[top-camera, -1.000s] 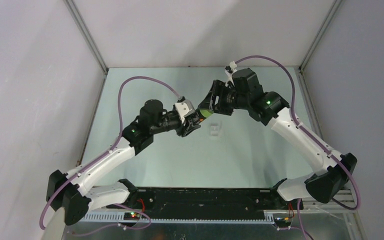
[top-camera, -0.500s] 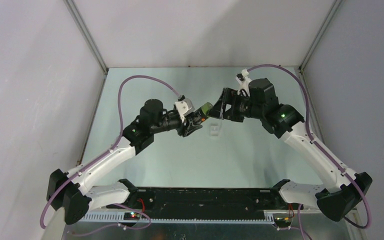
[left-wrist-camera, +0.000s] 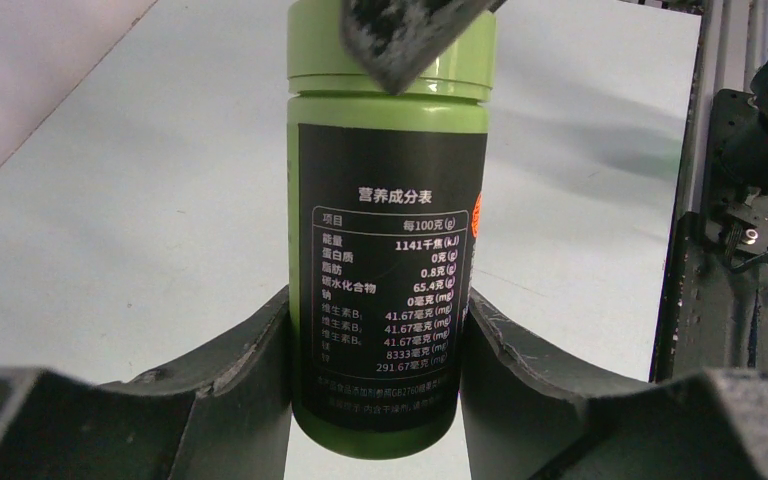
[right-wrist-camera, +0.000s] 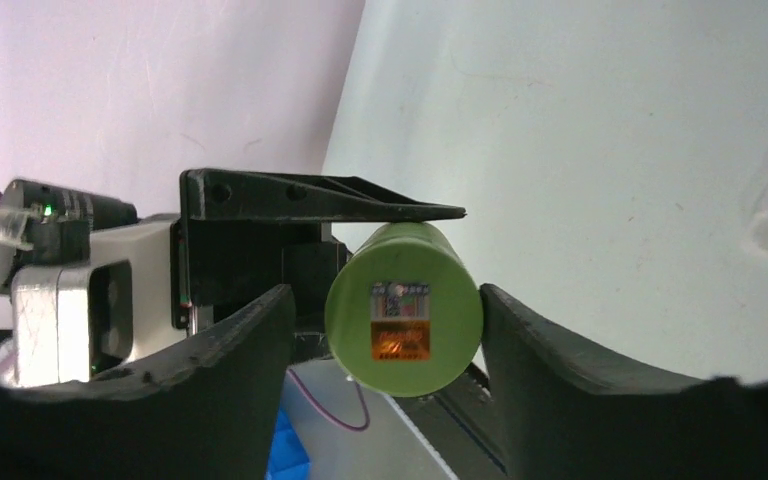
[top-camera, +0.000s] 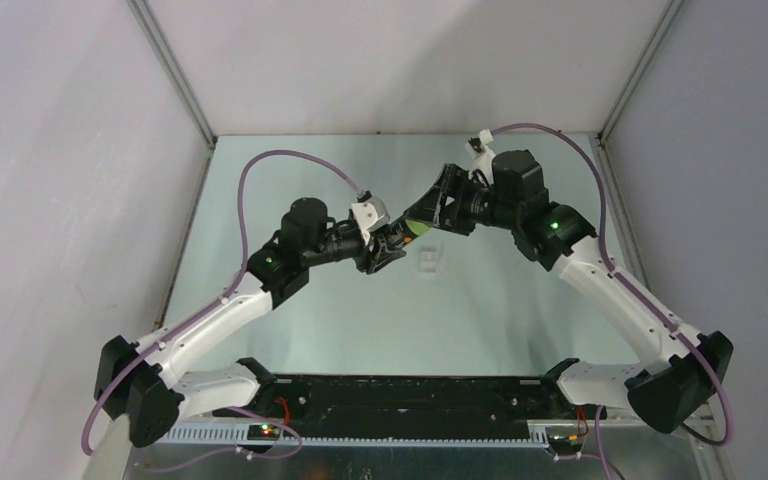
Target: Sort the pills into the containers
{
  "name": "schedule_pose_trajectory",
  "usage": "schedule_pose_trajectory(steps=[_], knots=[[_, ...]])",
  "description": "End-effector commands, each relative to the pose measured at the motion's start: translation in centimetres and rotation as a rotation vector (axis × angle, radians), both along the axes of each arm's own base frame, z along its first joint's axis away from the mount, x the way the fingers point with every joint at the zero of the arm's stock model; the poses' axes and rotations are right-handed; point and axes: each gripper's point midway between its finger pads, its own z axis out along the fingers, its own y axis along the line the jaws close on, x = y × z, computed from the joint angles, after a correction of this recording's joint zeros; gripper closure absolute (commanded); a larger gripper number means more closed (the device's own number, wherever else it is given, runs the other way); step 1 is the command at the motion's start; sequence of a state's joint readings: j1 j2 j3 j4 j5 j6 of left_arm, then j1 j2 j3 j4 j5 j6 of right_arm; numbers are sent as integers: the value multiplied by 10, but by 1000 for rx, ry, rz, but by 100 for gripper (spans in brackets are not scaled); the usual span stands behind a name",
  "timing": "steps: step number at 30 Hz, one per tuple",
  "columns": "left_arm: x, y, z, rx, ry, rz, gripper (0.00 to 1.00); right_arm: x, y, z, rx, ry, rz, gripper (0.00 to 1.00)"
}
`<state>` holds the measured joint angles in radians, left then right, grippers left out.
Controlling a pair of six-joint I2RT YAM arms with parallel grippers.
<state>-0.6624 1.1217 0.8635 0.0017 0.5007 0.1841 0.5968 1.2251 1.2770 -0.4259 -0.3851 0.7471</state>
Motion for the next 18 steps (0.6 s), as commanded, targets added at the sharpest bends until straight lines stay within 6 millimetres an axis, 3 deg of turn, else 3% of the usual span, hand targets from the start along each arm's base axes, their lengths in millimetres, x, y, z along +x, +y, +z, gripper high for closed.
schedule_pose_trajectory(steps=[1, 2, 6, 10, 12, 16, 18], knots=[[5, -4, 30, -62, -75, -6, 100, 5, 8, 7, 55, 23, 7, 36], [5, -4, 30, -62, -69, -5, 100, 3, 9, 8, 60, 24, 24, 44], [3, -4, 30, -64, -45, -8, 100, -5, 12, 11, 41, -67, 122, 60], [-12, -7, 33, -76, -16, -88, 100, -19, 15, 15, -1, -337, 321, 63], [-30, -10, 33, -84, 22, -194, 100, -34, 17, 18, 11, -486, 464, 62], [-50, -7, 31, -86, 53, -305, 100, -43, 14, 28, 56, -606, 595, 68], [-51, -6, 30, -80, 50, -311, 100, -28, 10, 31, 57, -565, 517, 28]])
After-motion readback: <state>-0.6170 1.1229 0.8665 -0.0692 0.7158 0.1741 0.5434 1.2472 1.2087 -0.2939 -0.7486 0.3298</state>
